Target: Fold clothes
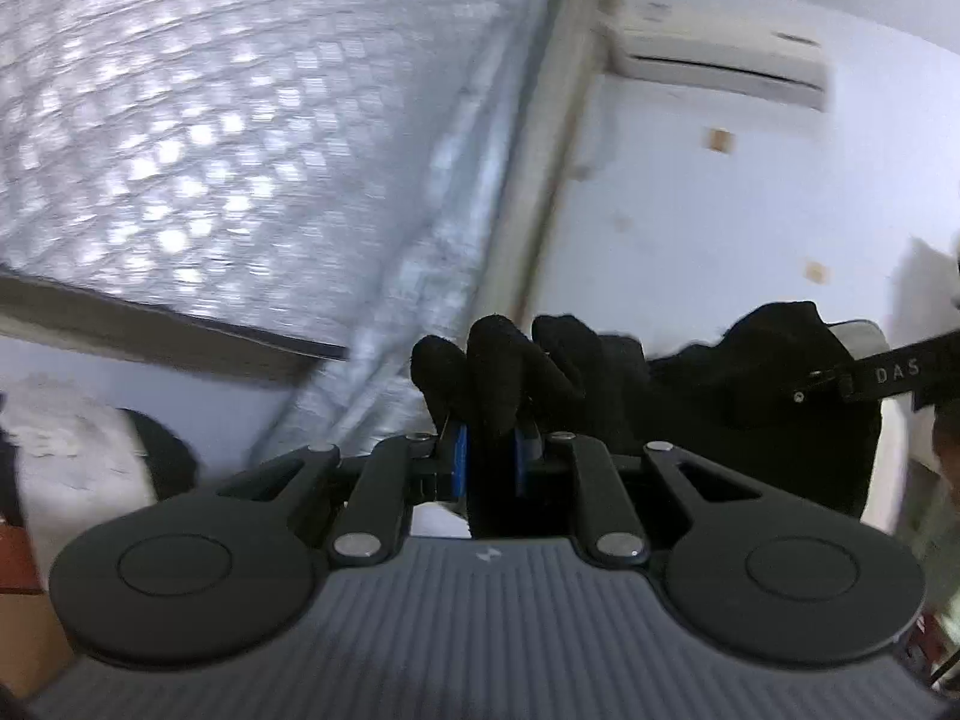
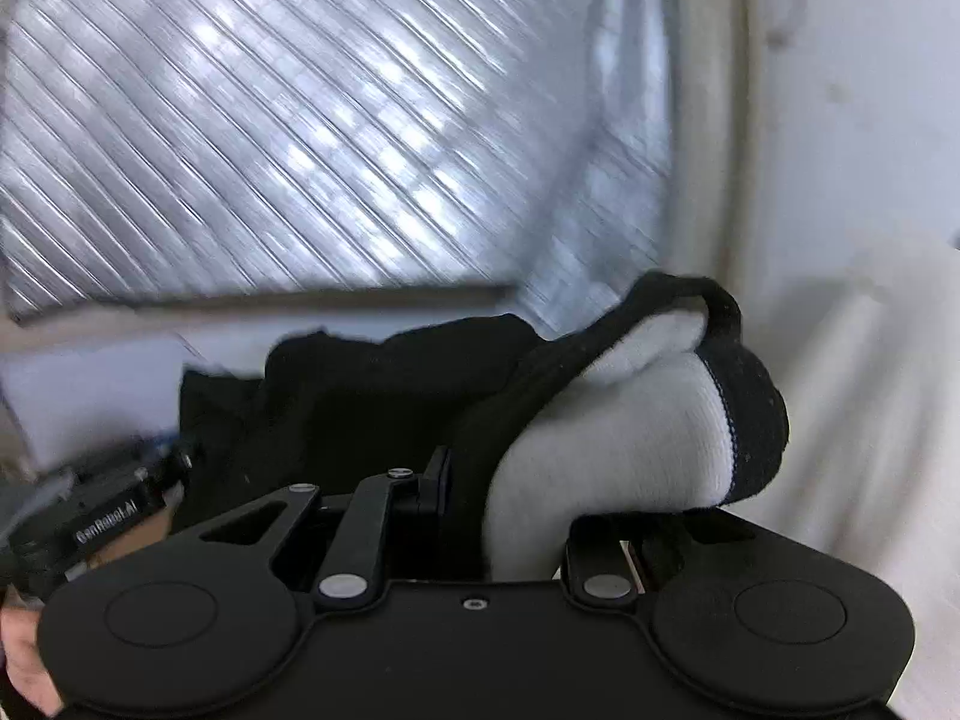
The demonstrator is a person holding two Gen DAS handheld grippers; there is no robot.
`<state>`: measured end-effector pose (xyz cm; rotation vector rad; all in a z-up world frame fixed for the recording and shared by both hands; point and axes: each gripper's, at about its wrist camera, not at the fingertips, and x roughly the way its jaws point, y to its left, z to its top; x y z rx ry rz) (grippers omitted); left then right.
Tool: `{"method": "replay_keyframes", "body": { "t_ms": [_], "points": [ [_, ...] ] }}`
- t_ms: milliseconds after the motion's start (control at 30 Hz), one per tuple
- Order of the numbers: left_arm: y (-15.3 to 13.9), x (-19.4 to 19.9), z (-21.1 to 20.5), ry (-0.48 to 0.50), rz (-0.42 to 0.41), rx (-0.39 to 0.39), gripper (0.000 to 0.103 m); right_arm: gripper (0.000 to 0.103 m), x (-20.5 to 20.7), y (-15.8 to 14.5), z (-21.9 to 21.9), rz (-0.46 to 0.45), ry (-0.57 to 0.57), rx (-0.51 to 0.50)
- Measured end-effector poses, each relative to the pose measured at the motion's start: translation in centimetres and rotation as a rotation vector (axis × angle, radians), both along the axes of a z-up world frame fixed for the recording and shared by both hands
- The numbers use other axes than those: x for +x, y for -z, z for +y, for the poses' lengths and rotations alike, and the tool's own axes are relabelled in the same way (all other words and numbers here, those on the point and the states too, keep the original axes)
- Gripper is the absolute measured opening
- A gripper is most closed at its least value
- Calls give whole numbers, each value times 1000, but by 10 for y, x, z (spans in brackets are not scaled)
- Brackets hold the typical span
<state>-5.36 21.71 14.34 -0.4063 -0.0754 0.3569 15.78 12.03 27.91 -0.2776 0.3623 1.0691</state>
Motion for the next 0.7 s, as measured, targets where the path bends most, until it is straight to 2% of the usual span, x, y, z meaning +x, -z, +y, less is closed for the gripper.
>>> {"method": "replay_keyframes", "body": {
  "t_ms": [100,167,233,333,400,467,500,533,567,633,700],
  "points": [
    [30,-1,57,31,-35,-137,13,20,41,30,37,-11,-87,23],
    [56,9,84,4,7,-202,13,20,66,60,64,-11,-111,3],
    [75,22,96,-62,68,-206,13,20,83,88,76,15,-108,-8],
    [88,34,106,-79,64,-218,11,20,108,129,94,55,-104,-24],
    [97,45,113,-102,80,-261,11,19,125,156,105,82,-100,-32],
    [113,52,123,-135,160,-333,10,29,142,163,91,152,-60,-2],
    [122,61,126,-138,242,-349,11,46,152,166,85,210,-14,15],
    [128,72,123,-155,318,-339,15,58,162,170,79,269,32,32],
    [132,81,118,-183,384,-318,15,59,172,173,72,326,76,52],
    [125,84,108,-236,415,-258,15,65,183,176,56,431,125,111],
    [113,83,97,-288,419,-194,15,66,186,178,41,536,189,188]
  ]
}}
